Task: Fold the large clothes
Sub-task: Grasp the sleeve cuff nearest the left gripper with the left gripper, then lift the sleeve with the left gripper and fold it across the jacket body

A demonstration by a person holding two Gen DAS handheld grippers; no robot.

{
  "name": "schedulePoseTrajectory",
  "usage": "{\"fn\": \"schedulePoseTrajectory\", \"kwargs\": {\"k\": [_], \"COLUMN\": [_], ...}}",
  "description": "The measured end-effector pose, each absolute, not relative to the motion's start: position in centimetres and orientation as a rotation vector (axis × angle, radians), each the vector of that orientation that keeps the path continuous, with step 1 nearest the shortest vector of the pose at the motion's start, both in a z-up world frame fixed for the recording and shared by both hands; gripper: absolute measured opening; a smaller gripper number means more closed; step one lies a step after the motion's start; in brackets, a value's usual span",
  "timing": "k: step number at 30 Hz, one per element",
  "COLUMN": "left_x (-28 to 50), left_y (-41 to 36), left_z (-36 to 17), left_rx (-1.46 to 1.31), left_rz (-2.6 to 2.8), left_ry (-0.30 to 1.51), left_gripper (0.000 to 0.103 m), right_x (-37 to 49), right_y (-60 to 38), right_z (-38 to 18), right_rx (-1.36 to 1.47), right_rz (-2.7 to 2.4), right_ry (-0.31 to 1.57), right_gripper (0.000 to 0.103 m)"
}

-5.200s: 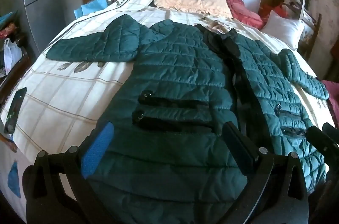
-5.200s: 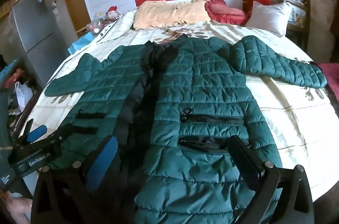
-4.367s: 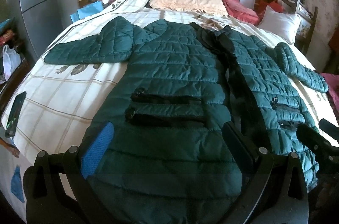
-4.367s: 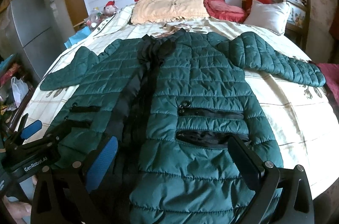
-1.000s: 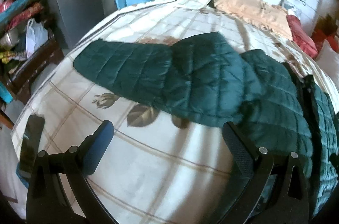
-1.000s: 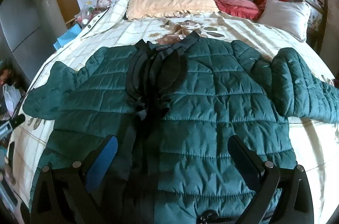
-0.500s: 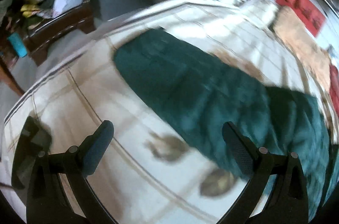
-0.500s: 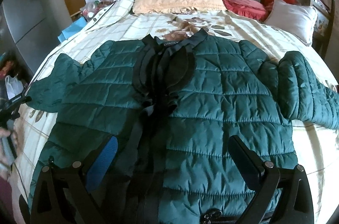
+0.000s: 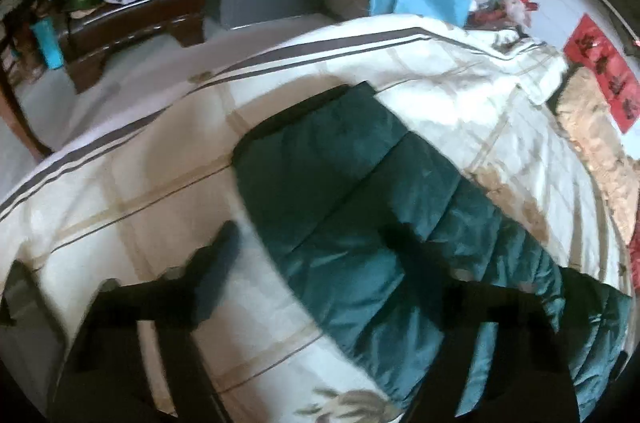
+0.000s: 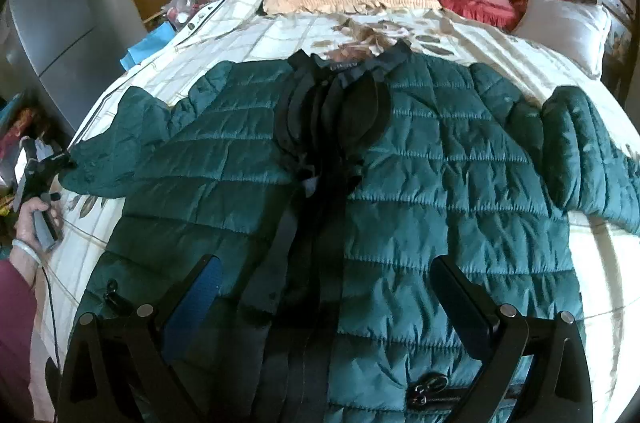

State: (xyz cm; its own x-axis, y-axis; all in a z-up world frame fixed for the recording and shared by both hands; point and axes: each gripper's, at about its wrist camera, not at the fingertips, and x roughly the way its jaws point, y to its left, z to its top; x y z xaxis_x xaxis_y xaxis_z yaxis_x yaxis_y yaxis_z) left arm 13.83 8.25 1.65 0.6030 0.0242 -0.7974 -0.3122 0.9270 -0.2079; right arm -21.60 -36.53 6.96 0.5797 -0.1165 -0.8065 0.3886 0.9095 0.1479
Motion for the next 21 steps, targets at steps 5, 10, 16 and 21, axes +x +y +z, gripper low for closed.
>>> {"fn": "schedulePoseTrajectory", "kwargs": {"k": [5,10,16,21], "left_x": [14.4,13.8,10.6,7.8], "left_y": [8.6,8.8,8.3,6.4], "left_z": [1.9,2.8,6.1,9.0], "left_rx": [-0.376,-0.394,-0.404,-0.382], "left_rz": [0.145,0.096,0.021,-0.057], "left_ry": [0.914,0.905,0.834,0.792], "left_gripper": [0.029,0.016,0.013,0.012], "right_x": [-21.5,-21.7,-22.2,-22.7], "right_y": [-36.4,-35.7,-35.3,-35.1], "right_z": [6.3,6.3,7.0,7.3], "right_rx": [0.338,0.332,0.311,0.317], "right_rz": [-0.303,-0.283,-0.277,-0.271], "right_ry": [0.932,0.935,0.915,0.907], "right_gripper": [0.103,0.103,0.103,0.103]}}
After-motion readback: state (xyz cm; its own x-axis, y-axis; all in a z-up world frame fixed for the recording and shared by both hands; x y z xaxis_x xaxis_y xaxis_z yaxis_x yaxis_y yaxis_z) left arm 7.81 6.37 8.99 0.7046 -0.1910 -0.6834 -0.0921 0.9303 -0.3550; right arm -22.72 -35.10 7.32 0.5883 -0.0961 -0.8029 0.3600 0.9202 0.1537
